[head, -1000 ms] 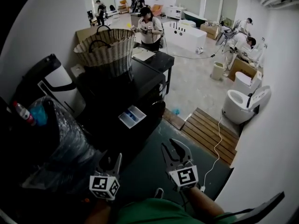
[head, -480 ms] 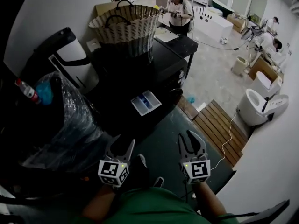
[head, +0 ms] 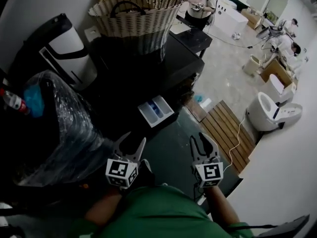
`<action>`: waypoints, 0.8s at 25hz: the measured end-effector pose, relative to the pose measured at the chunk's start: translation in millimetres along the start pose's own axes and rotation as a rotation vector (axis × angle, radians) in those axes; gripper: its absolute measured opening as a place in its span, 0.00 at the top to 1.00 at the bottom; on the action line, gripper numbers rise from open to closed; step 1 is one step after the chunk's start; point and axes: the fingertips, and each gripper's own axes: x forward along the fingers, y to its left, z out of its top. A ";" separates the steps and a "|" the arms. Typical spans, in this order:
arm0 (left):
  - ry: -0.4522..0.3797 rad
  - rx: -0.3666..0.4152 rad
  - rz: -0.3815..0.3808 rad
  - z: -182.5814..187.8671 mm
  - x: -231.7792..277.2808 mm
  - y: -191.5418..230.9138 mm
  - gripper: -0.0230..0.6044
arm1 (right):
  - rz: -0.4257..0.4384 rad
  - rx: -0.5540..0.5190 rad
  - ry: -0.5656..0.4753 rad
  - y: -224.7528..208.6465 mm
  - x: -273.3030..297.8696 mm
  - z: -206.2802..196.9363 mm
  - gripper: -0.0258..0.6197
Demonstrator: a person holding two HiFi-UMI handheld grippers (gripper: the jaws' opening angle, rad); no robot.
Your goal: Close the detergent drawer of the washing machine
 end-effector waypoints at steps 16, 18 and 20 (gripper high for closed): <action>0.053 -0.048 -0.054 -5.1 68.3 93.2 0.64 | 0.058 0.020 0.283 40.7 113.9 -89.8 0.70; 0.067 -0.049 -0.056 -7.7 73.9 94.7 0.64 | 0.074 0.011 0.308 43.9 122.1 -101.8 0.70; 0.082 -0.050 -0.057 -11.7 82.0 95.1 0.64 | 0.093 -0.002 0.334 46.1 132.9 -115.5 0.69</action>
